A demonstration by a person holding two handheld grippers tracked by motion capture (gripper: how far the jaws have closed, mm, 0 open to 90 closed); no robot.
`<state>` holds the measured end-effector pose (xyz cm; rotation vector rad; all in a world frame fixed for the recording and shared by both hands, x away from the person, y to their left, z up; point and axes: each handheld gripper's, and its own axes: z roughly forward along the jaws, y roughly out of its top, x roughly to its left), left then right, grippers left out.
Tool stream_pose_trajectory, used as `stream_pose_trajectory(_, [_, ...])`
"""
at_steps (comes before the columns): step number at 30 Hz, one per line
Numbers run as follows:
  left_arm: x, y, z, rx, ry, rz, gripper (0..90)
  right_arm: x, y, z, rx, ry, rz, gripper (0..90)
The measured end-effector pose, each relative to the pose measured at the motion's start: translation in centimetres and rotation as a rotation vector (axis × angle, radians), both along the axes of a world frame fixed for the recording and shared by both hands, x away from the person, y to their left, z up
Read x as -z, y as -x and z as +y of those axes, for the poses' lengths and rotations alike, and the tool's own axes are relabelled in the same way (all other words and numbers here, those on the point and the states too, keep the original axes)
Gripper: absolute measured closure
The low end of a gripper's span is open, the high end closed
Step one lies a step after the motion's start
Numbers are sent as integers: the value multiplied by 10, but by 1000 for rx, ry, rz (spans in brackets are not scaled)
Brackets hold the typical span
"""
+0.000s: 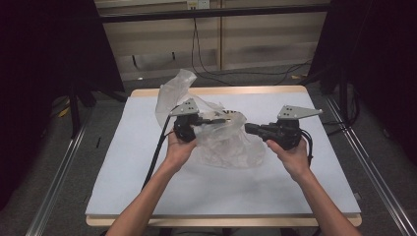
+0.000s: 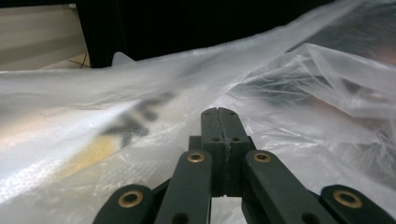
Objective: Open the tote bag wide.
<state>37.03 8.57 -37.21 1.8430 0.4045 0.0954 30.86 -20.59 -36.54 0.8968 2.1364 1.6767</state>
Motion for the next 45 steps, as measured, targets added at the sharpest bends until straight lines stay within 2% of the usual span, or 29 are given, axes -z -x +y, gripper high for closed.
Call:
stream_pose_trajectory(3, [7,1,0,4,-10,4,900,-5,3,-5,9,-26,-11,900])
stream_pose_trajectory(8, [16,3,-2,9,-15,20,900,-6,2,-2,3,-32,-9,900])
stream_pose_trajectory(11, [20,2,-4,17,-8,23,900,-8,1,7,-22,-40,-22,900])
stream_pose_trajectory(12, [21,2,-6,17,-11,23,900,-16,0,13,-35,-50,-33,900])
stream_pose_trajectory(14, [20,3,-6,18,-17,23,900,-20,-1,17,-44,-53,-41,900])
stream_pose_trajectory(15, [20,4,-7,21,-3,22,900,-30,-4,25,-64,-62,-59,900])
stream_pose_trajectory(16, [20,4,-7,21,-3,22,900,-30,-4,25,-64,-62,-59,900])
stream_pose_trajectory(17, [20,5,-7,23,-2,24,900,-36,-6,35,-85,-62,-65,900])
stream_pose_trajectory(21, [23,7,-5,21,-12,30,900,-40,-7,58,-137,-54,-60,900])
stream_pose_trajectory(22, [23,7,-5,21,-12,30,900,-40,-7,58,-137,-54,-60,900])
stream_pose_trajectory(23, [23,8,-4,15,-20,29,900,-39,-6,68,-164,-43,-60,900])
stream_pose_trajectory(26, [23,10,-4,21,-18,32,900,-38,-5,73,-173,-30,-58,900])
stream_pose_trajectory(27, [23,10,-3,23,-40,23,900,-35,-8,77,-174,-9,-39,900])
stream_pose_trajectory(31, [22,10,-1,26,-41,21,900,-29,-15,80,-161,27,-5,900])
stream_pose_trajectory(32, [23,10,0,25,-45,19,900,-22,-22,80,-142,61,18,900])
stream_pose_trajectory(37, [27,8,7,0,-37,38,900,-11,-31,75,-110,85,41,900])
stream_pose_trajectory(38, [29,6,9,0,-42,41,900,-4,-33,72,-98,110,47,900])
stream_pose_trajectory(40, [32,6,10,-8,-51,47,900,0,-33,69,-80,129,50,900])
stream_pose_trajectory(41, [33,5,11,-11,-68,42,900,3,-35,67,-70,132,55,900])
stream_pose_trajectory(45, [36,4,12,-19,-68,56,900,10,-39,60,-45,139,71,900])
